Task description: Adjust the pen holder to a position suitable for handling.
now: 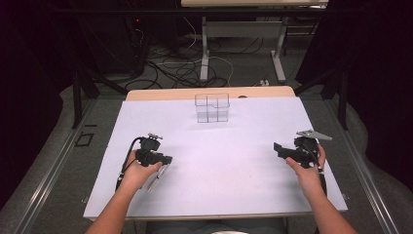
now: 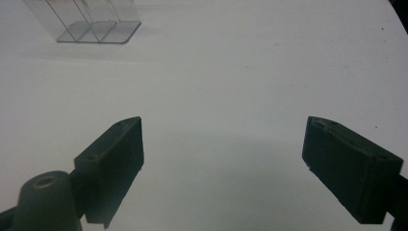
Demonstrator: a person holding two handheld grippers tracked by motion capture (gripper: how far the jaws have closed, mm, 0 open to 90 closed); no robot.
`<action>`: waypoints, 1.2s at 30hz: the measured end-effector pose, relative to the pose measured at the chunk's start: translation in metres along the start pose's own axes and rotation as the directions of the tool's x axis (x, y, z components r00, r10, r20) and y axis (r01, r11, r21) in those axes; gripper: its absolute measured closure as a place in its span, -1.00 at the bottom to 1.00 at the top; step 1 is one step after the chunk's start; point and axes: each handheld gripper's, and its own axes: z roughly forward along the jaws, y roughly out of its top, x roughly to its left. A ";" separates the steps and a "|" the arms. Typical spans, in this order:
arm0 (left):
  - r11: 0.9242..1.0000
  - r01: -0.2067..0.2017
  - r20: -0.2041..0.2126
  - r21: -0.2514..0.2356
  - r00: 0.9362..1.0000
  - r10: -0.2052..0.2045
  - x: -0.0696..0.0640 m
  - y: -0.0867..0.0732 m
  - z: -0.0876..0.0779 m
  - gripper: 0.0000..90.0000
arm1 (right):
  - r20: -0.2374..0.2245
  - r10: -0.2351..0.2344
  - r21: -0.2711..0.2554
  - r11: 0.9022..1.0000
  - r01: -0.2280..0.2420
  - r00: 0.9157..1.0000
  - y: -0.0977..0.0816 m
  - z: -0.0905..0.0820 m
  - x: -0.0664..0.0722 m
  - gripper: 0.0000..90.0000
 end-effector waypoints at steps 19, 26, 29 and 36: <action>0.994 0.025 -0.005 0.105 1.000 -0.024 -0.005 0.002 0.006 0.58 | -0.003 0.003 0.007 1.000 -0.003 1.000 0.000 0.001 0.000 -0.69; 0.991 0.038 -0.003 0.129 0.999 -0.038 -0.004 0.001 0.010 0.62 | -0.002 0.003 0.008 1.000 -0.003 1.000 -0.001 0.001 -0.001 -0.69; 0.989 0.051 -0.006 0.142 0.999 -0.051 -0.004 0.001 0.011 0.65 | -0.003 0.003 0.008 1.000 -0.003 1.000 -0.001 0.001 -0.002 -0.69; 0.986 0.057 -0.009 0.156 0.998 -0.057 -0.003 0.002 0.011 0.71 | -0.004 0.004 0.014 1.000 -0.004 1.000 -0.001 0.001 0.000 -0.69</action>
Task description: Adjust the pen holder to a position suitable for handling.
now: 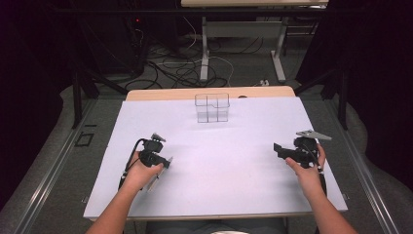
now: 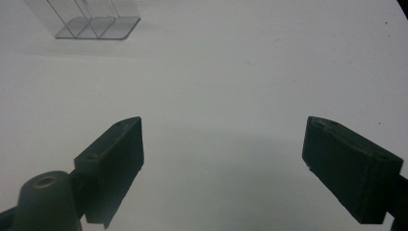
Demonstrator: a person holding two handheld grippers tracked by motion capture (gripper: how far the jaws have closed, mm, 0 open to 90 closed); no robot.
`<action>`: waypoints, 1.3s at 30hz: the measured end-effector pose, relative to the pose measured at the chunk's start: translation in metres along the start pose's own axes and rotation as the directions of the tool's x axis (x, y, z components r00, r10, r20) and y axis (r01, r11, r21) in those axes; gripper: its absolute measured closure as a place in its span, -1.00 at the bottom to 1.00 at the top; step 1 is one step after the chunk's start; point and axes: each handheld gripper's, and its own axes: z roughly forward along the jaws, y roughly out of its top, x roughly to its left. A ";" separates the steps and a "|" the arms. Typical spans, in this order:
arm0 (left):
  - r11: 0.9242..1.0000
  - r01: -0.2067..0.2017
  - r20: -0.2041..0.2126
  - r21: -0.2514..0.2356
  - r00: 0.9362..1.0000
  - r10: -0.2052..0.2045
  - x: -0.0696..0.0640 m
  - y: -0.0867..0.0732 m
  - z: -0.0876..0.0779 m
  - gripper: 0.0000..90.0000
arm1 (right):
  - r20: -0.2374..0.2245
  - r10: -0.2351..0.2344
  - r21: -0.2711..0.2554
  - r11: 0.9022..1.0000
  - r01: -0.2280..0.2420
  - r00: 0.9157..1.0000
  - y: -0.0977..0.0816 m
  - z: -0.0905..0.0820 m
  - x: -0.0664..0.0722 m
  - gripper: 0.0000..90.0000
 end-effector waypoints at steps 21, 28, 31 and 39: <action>1.000 -0.012 0.002 0.018 1.000 0.012 -0.001 0.003 -0.001 0.78 | 0.002 0.000 0.000 1.000 0.000 1.000 0.000 0.000 -0.001 -0.69; 1.000 -0.011 0.015 0.015 1.000 0.011 -0.001 0.003 -0.006 0.79 | 0.005 0.001 -0.001 1.000 -0.001 1.000 0.000 0.000 -0.001 -0.69; 1.000 -0.005 0.024 0.007 1.000 0.005 0.000 0.003 -0.011 0.79 | 0.005 0.000 -0.001 1.000 0.000 1.000 0.000 0.000 -0.001 -0.69; 1.000 -0.012 0.035 -0.014 0.999 0.013 0.001 0.003 -0.017 0.79 | 0.004 -0.001 -0.001 1.000 0.001 1.000 0.000 0.000 -0.001 -0.69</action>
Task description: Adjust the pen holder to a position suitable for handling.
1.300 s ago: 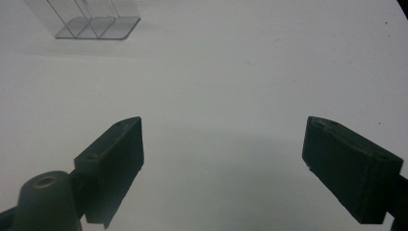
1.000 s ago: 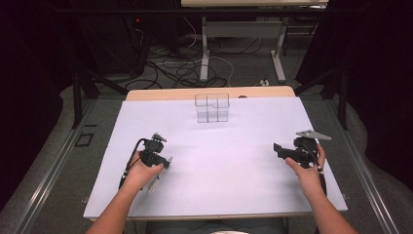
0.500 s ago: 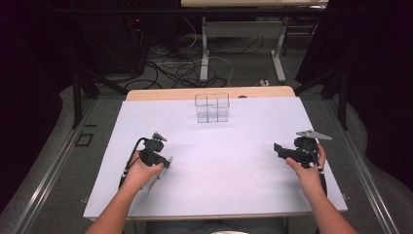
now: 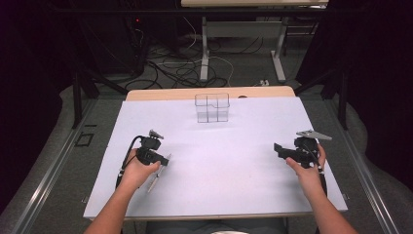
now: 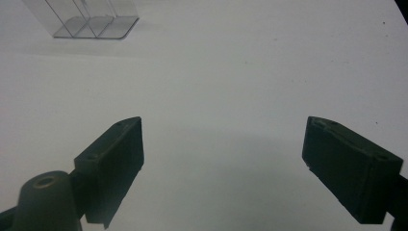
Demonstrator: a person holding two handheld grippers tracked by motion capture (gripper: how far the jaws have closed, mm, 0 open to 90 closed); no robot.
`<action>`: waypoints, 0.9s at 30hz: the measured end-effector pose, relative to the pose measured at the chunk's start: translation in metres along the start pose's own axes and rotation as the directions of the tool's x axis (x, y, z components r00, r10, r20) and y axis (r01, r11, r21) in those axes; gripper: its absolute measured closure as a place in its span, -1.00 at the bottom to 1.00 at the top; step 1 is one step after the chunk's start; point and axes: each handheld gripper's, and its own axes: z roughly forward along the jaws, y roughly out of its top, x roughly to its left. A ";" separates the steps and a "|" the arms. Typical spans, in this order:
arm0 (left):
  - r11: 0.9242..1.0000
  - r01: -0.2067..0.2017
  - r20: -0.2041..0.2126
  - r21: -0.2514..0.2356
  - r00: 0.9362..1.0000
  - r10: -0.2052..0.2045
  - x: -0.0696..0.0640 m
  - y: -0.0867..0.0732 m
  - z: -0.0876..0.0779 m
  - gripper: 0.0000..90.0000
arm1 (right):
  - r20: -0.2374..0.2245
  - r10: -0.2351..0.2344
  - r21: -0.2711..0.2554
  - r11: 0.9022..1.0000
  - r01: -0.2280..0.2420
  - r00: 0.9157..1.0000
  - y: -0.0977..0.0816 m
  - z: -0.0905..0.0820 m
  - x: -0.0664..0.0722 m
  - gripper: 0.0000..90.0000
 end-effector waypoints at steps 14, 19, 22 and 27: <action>0.991 0.060 0.094 -0.123 0.994 -0.048 0.009 -0.005 -0.013 0.78 | 0.003 -0.001 0.000 1.000 0.001 1.000 0.000 0.000 -0.001 -0.69; 0.980 0.090 0.132 -0.179 0.989 -0.067 0.011 -0.007 -0.015 0.78 | 0.003 -0.004 -0.003 1.000 0.004 1.000 0.000 0.000 0.000 -0.69; 0.972 0.106 0.145 -0.210 0.986 -0.076 0.011 -0.008 -0.017 0.78 | 0.003 -0.004 -0.003 1.000 0.004 1.000 0.000 0.000 0.000 -0.69; 0.955 0.092 0.159 -0.283 0.986 -0.048 0.011 -0.011 -0.020 0.78 | 0.004 -0.011 0.000 1.000 0.011 1.000 -0.001 0.000 0.001 -0.69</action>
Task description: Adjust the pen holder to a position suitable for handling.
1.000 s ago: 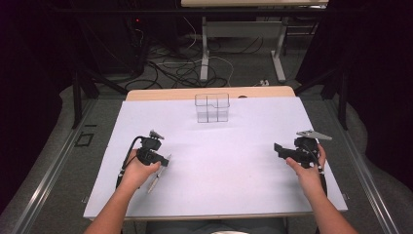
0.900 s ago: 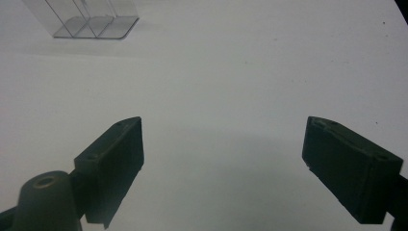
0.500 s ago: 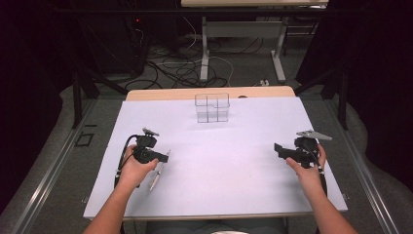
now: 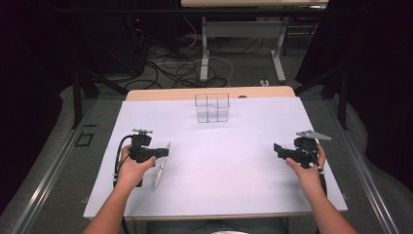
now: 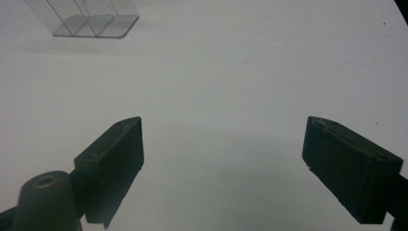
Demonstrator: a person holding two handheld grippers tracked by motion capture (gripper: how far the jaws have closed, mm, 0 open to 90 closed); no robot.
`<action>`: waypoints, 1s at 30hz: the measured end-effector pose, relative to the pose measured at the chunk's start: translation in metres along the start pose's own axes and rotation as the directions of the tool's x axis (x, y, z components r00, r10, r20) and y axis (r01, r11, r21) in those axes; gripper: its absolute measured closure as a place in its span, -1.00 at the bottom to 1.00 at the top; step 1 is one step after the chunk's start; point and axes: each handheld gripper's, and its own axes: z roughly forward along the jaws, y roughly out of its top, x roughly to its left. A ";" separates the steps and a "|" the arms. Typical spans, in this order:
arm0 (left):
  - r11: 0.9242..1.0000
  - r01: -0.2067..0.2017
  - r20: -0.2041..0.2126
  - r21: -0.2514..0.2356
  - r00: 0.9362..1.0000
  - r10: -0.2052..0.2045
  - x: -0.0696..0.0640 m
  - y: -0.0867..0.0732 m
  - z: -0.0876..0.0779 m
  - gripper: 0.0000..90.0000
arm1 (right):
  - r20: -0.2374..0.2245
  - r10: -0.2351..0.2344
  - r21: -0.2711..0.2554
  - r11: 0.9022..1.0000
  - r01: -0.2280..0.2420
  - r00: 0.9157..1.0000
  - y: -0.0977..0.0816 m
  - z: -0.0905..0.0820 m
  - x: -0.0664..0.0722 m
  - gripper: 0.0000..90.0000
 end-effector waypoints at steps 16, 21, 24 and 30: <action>0.961 -0.108 -0.017 -0.256 0.994 0.108 -0.013 -0.005 -0.004 0.78 | -0.002 -0.002 0.005 1.000 0.002 1.000 -0.001 0.001 0.001 -0.69; 0.936 -0.137 -0.039 -0.324 0.991 0.131 -0.016 -0.007 -0.005 0.78 | -0.003 -0.002 0.005 1.000 0.002 1.000 -0.001 0.001 0.001 -0.69; 0.925 -0.146 -0.050 -0.350 0.989 0.137 -0.017 -0.008 -0.004 0.78 | -0.003 -0.001 0.005 1.000 0.001 1.000 -0.001 0.001 0.001 -0.69; 0.900 -0.169 -0.071 -0.403 0.986 0.153 -0.021 -0.007 -0.006 0.78 | 0.000 -0.011 0.003 1.000 0.011 1.000 -0.001 0.002 0.001 -0.69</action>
